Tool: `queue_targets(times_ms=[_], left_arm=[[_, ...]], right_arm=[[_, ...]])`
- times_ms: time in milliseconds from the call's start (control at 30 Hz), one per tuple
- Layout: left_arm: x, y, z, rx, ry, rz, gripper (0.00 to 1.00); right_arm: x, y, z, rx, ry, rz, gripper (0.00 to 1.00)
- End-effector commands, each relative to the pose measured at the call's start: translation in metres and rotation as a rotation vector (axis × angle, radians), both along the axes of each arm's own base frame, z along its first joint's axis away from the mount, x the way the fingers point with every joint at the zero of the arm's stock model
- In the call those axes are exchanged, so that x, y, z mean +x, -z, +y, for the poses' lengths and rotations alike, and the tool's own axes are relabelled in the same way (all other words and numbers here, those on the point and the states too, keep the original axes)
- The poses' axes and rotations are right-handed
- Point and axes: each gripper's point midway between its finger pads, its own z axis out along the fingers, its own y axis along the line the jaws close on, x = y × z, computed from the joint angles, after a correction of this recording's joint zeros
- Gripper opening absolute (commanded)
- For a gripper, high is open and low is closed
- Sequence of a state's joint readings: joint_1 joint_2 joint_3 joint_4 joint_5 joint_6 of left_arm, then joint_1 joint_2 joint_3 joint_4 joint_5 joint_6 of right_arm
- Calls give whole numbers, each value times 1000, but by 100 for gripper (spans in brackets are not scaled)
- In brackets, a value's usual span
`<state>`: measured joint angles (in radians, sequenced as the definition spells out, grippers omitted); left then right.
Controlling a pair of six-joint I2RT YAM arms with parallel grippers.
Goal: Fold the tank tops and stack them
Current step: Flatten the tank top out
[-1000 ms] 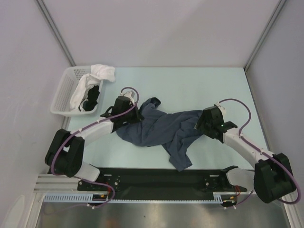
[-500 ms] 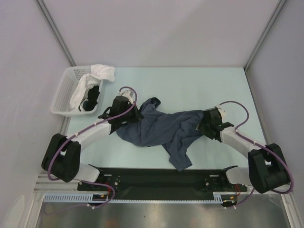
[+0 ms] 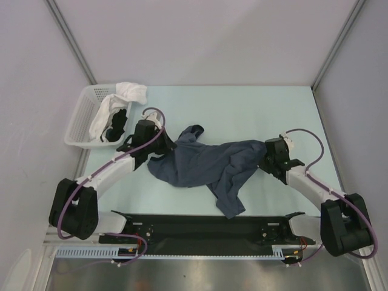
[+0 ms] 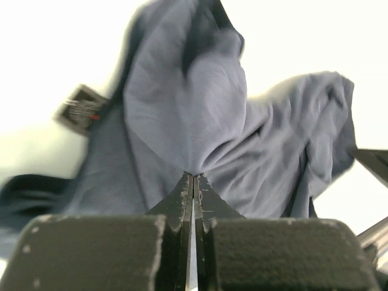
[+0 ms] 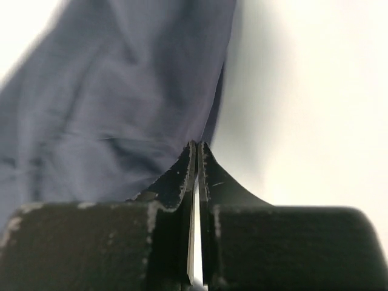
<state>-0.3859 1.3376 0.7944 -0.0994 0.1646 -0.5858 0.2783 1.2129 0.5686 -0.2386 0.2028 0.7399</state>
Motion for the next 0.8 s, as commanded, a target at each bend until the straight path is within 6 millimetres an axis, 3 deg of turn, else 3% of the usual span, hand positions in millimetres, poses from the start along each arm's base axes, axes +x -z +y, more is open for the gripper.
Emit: queue_targets(times_ms=[0,67,100,167,200,300,333,433,567,667,733,767], left_arm=[[26,-66,26,-76,-93,-119,1],[33,-90,48,-112,-161,-141,0],[37,-112,54,-126,-177,-175,0],[33,-138,71,-123,-222,-209,0],[35,-162,80,-112,-244,-260,0],[15,-204,94,-81,-276,-324,0],[11,-213,102,-52,-302,-352,0],[-17,-242,126,-7,-380,-441,0],[-33,-242,144,36,-450,-450,0],[-34,-222,141,39,-427,-409,0],[-35,-201,136,28,-407,-366,0],[-35,-184,124,-3,-350,-344,0]], right_arm=[[31,-66,9,42,-77,-190,0],[36,-93,14,47,-142,-246,0],[44,-128,18,72,-169,-322,0],[43,-158,20,65,-215,-391,0],[38,-188,26,93,-258,-465,0],[21,-222,24,96,-290,-551,0],[10,-241,20,96,-287,-611,0],[-13,-259,11,81,-281,-678,0],[-24,-267,-5,51,-227,-703,0],[-25,-261,-7,41,-227,-681,0],[-26,-256,-4,49,-246,-670,0],[-27,-252,0,60,-263,-662,0]])
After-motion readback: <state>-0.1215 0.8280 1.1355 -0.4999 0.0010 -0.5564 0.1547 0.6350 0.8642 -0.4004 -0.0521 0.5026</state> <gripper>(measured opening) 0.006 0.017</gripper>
